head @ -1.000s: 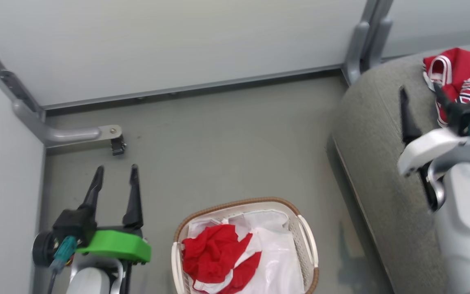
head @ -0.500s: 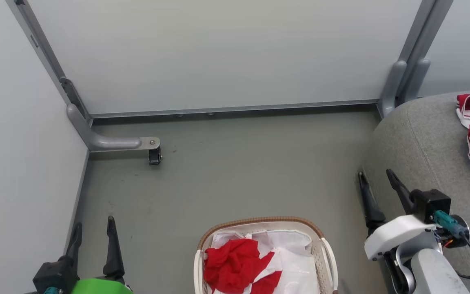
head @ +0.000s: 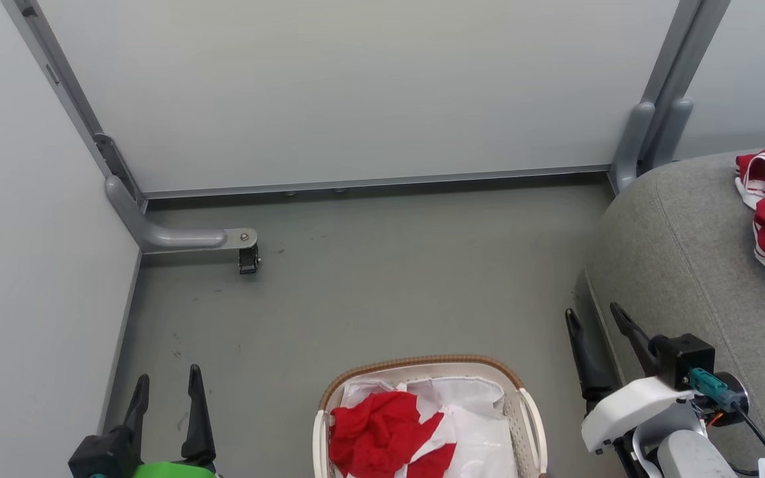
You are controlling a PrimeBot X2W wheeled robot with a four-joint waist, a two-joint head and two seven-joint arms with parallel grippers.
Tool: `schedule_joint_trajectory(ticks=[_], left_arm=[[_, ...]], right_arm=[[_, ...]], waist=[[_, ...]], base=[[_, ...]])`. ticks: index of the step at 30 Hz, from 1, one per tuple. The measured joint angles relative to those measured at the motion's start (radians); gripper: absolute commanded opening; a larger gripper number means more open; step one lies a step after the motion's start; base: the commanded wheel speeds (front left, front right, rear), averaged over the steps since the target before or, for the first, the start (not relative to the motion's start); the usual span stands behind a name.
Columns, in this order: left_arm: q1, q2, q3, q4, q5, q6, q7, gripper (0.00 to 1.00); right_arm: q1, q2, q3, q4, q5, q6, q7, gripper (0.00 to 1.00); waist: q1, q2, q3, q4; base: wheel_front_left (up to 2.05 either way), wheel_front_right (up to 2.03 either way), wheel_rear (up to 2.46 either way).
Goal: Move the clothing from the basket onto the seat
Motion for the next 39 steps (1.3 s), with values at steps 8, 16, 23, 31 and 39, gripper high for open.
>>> schedule_joint_trajectory(ticks=[8, 16, 23, 31, 39], left_arm=[[0.0, 0.0, -0.004, 0.006, -0.001, 0.0, 0.0, 1.0], [0.0, 0.0, -0.009, 0.009, -0.001, -0.002, 0.0, 1.0], [-0.048, 0.0, -0.043, 0.03, 0.043, -0.016, 0.0, 1.0], [-0.222, 0.0, -0.128, 0.132, 0.087, -0.04, 0.0, 1.0], [-0.462, -0.002, -0.303, 0.425, 0.124, -0.057, 0.0, 1.0]], right_arm=[[0.006, 0.0, 0.009, 0.002, -0.002, 0.0, 0.0, 1.0], [0.01, 0.0, 0.008, 0.001, -0.003, 0.0, 0.0, 1.0], [0.001, 0.0, -0.007, -0.021, -0.024, 0.0, 0.0, 1.0], [-0.077, 0.0, -0.074, -0.085, -0.065, 0.0, 0.0, 1.0], [-0.182, -0.001, -0.105, -0.161, -0.099, 0.0, 0.0, 1.0]], waist=[[0.0, 0.0, -0.007, -0.003], [0.0, 0.0, -0.008, -0.001], [0.0, 0.0, 0.01, -0.006], [0.0001, 0.0, 0.075, -0.016], [0.0001, 0.0, 0.21, -0.032]], base=[[0.0, 0.0, 0.0], [0.0, 0.0, 0.0], [0.0, 0.0, 0.0], [0.0, 0.0, 0.0], [0.0, 0.0, 0.0]])
